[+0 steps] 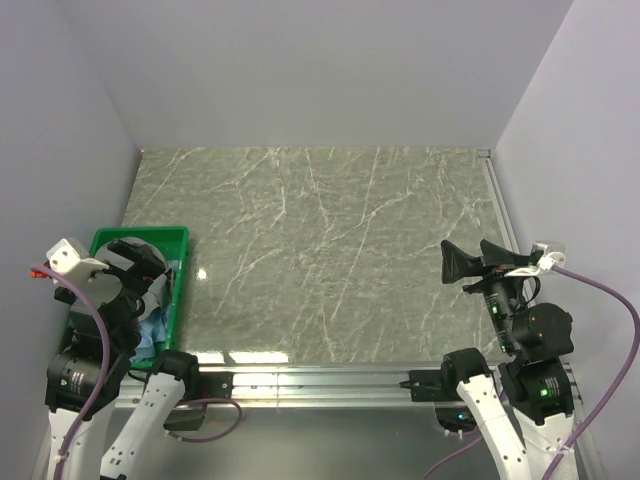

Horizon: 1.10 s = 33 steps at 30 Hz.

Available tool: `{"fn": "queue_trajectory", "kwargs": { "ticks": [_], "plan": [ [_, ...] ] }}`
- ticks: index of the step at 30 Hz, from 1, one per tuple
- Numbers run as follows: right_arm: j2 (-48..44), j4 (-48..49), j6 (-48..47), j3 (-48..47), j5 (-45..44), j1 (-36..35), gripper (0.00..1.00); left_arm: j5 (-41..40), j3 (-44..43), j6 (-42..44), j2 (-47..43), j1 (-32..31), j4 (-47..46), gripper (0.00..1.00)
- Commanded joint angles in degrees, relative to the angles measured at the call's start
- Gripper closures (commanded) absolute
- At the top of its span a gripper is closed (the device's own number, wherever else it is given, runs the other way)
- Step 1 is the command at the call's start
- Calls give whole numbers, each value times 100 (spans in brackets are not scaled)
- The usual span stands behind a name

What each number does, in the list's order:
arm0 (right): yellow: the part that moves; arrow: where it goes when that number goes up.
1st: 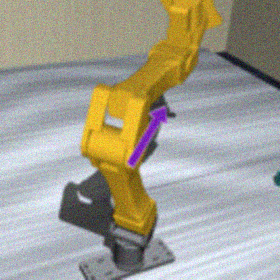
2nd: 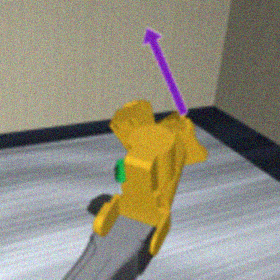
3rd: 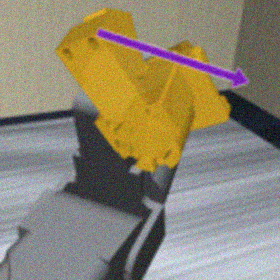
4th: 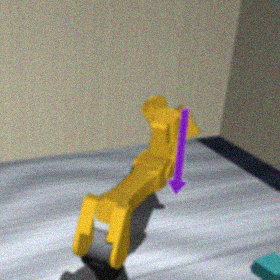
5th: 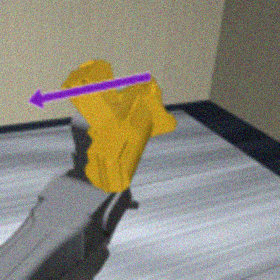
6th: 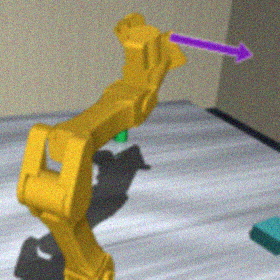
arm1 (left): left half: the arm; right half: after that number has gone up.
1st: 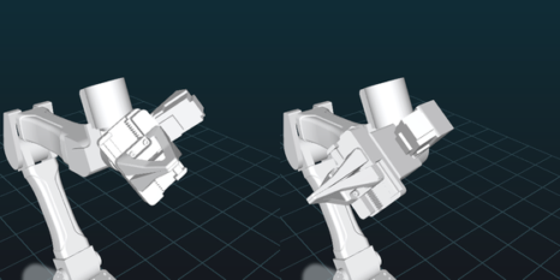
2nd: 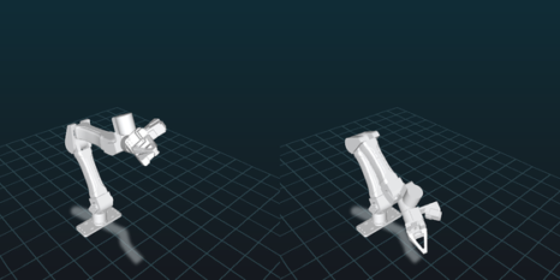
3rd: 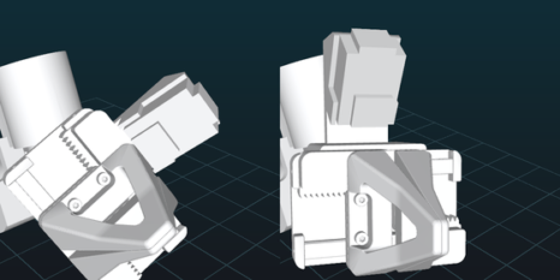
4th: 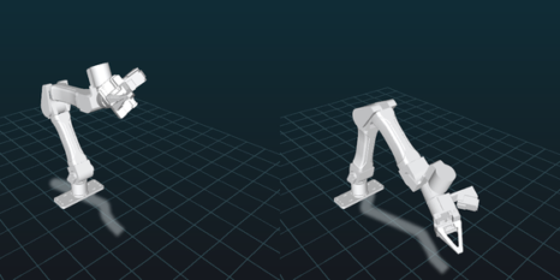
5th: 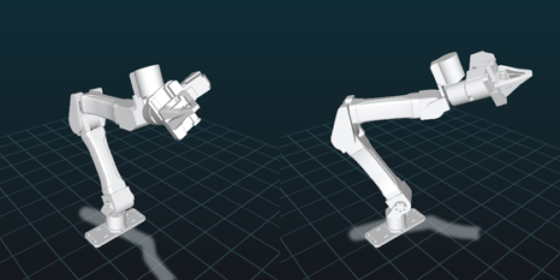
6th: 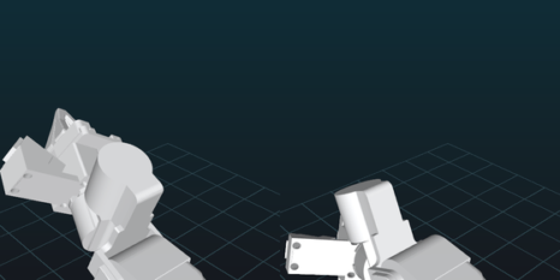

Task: Fold and stack the long sleeve shirts
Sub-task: Grab the shirt from the pile

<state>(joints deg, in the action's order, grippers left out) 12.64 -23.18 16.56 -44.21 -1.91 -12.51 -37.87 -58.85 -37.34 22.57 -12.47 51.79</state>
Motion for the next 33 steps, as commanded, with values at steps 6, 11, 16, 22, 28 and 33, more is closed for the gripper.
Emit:
{"fn": "queue_trajectory", "kwargs": {
  "ticks": [6, 11, 16, 22, 28, 33],
  "plan": [
    [-8, 130, -109, -97, -55, -32, 0, -28, -144, -71, -42, -1, -64, 1],
    [27, 130, -82, -88, -11, -32, 0, 60, -162, -54, 81, -1, -64, 1],
    [238, -37, -144, -211, 24, -32, 0, 166, -241, -247, 827, 8, 243, 1],
    [309, -47, -118, -141, 174, -32, 0, -132, -109, -335, 2092, -1, 288, 1],
    [195, -3, 5, 8, 437, -49, 0, -731, -30, -520, 3385, 305, 9, 1],
    [98, 112, 102, 158, 622, -93, 0, -491, 67, -150, 4281, 1456, -669, 1]
  ]
}}
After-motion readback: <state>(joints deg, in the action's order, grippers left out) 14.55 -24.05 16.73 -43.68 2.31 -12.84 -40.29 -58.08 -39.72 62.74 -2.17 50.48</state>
